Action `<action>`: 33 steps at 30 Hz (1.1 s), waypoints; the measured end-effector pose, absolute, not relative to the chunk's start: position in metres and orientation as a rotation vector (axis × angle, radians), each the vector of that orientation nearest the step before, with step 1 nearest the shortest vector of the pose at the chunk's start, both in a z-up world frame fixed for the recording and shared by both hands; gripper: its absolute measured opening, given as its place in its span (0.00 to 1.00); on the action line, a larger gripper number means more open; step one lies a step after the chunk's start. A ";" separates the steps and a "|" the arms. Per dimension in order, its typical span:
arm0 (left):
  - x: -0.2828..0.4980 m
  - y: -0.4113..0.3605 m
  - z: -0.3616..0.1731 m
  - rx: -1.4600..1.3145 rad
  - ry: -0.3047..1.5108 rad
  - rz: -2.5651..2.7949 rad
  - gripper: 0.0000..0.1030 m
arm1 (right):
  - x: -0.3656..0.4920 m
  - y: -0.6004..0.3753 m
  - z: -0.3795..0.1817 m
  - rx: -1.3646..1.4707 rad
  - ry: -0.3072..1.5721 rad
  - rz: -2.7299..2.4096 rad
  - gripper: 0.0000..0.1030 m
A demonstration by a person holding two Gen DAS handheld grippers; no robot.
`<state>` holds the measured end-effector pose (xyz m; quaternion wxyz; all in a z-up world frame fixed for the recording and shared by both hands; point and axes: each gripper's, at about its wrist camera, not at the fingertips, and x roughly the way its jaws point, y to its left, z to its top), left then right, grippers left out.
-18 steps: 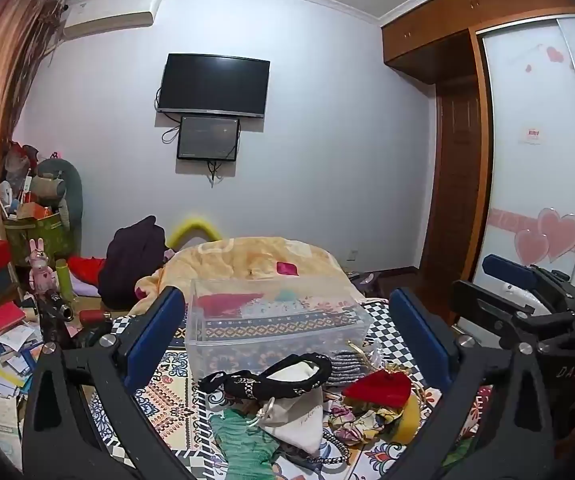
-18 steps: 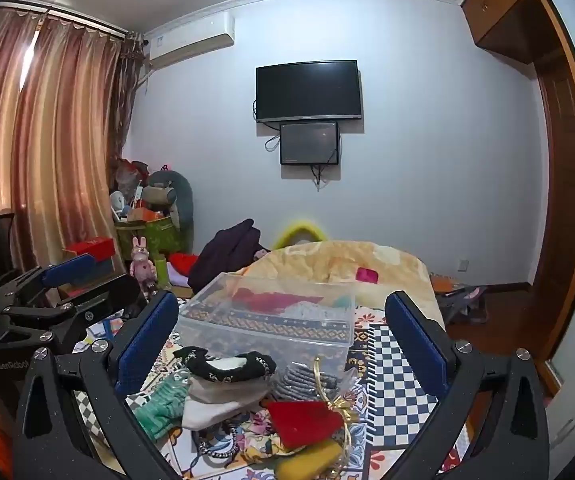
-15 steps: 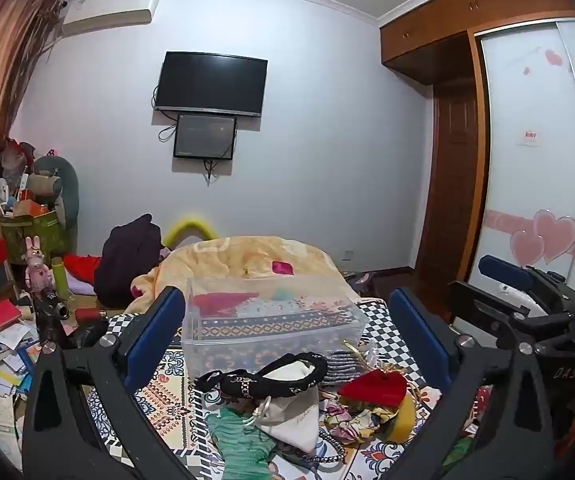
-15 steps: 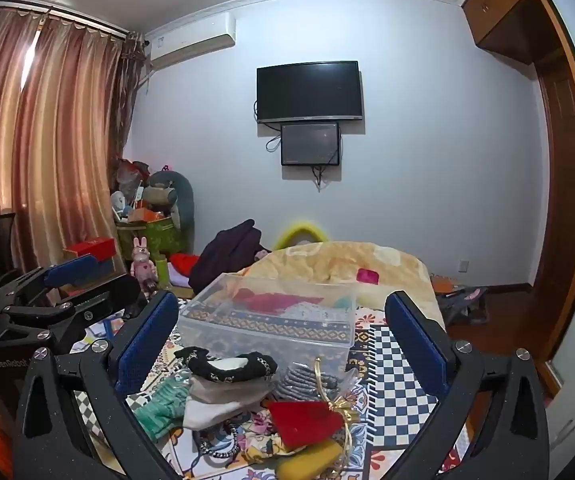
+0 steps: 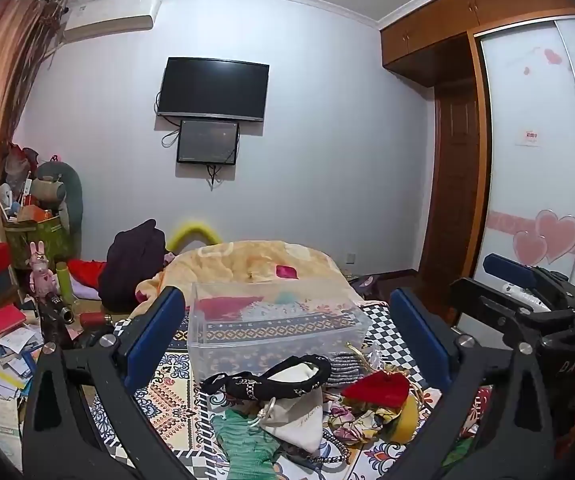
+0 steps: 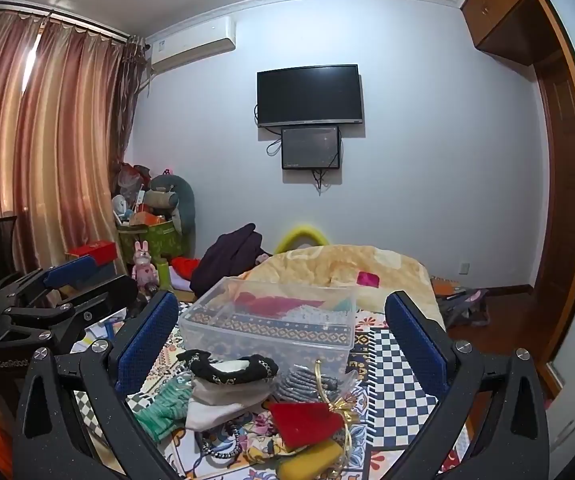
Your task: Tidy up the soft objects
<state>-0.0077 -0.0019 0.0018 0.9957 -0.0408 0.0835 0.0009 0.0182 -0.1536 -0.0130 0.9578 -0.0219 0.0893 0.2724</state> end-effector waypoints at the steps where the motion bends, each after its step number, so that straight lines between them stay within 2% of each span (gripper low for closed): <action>1: -0.008 -0.002 0.002 -0.083 0.167 0.000 1.00 | 0.018 -0.154 -0.013 -0.043 0.181 0.554 1.00; 33: -0.012 -0.004 0.004 -0.077 0.167 -0.009 1.00 | 0.012 -0.156 -0.006 -0.036 0.171 0.559 1.00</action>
